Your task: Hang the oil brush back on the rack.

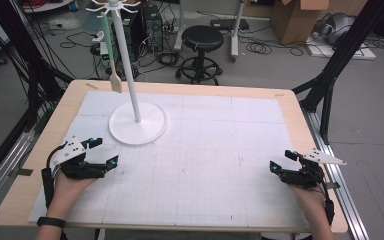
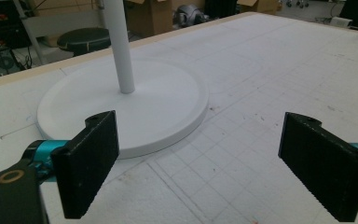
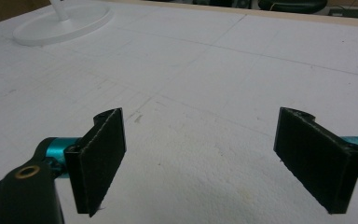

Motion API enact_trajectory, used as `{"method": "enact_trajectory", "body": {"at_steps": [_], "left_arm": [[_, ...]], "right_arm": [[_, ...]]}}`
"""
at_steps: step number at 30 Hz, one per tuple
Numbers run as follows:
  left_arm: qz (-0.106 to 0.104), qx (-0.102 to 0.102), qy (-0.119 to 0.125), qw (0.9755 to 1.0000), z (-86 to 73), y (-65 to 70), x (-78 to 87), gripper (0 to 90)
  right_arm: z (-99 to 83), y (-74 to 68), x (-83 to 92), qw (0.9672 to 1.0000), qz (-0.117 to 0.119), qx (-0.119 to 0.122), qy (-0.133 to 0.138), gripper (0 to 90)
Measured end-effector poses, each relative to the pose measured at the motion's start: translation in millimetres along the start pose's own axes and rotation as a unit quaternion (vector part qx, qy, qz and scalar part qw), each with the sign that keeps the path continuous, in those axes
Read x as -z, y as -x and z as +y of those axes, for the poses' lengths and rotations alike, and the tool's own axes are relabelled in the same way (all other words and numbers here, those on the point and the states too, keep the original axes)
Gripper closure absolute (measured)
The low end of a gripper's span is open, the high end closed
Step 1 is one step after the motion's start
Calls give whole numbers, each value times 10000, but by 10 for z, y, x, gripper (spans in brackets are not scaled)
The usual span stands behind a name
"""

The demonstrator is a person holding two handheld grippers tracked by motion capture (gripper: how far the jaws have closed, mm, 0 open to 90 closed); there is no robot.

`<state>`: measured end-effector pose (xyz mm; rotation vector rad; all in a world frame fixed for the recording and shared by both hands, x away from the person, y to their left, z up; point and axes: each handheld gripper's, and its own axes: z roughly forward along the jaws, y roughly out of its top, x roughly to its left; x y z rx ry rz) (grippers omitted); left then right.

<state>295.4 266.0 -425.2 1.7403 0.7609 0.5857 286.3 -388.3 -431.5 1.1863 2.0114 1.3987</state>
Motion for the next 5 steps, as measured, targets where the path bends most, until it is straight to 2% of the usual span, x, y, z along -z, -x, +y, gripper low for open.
{"method": "enact_trajectory", "body": {"at_steps": [5], "left_arm": [[58,8,-12,10000,0,-10,-6,129]], "right_arm": [[-4,7,19,10000,-1,-2,29,159]]}}
